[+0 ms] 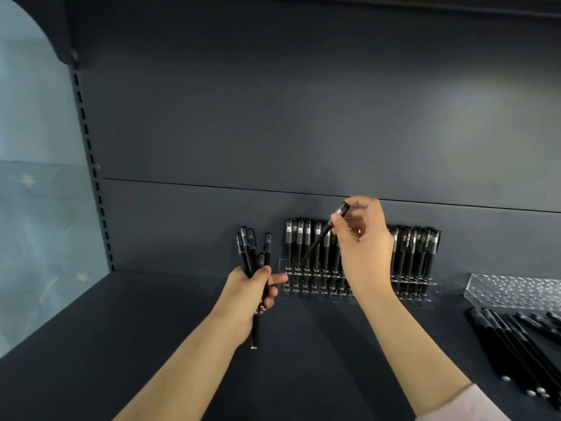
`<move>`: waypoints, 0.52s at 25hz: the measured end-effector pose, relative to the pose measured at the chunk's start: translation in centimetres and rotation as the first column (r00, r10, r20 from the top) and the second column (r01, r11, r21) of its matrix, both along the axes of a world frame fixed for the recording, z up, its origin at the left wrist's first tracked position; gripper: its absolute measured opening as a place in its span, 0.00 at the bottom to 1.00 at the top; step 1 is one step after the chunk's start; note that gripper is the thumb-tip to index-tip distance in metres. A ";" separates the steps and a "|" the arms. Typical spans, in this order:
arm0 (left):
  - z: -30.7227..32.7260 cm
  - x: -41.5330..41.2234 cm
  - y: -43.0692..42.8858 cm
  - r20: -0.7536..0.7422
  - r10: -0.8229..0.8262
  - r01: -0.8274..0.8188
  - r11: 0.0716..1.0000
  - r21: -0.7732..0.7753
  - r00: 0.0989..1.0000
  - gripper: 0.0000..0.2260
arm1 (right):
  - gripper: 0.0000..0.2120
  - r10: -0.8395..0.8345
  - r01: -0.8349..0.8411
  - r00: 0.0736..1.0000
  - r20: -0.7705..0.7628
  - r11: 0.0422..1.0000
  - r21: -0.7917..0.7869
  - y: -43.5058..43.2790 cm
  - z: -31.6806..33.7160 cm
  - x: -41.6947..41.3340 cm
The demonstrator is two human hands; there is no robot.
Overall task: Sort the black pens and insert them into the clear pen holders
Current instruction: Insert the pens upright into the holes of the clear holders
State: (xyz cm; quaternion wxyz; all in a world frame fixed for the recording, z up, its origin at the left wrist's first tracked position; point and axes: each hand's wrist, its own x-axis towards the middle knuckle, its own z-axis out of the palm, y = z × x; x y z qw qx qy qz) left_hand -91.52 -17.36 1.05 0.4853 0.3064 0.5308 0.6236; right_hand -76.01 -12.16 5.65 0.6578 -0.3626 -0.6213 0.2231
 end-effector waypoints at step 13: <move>-0.3 -1.8 0.1 0.090 0.048 -0.056 0.994 0.095 0.995 0.08 | 0.14 -0.073 0.018 0.906 0.417 0.991 0.135 2.2 -2.9 -2.6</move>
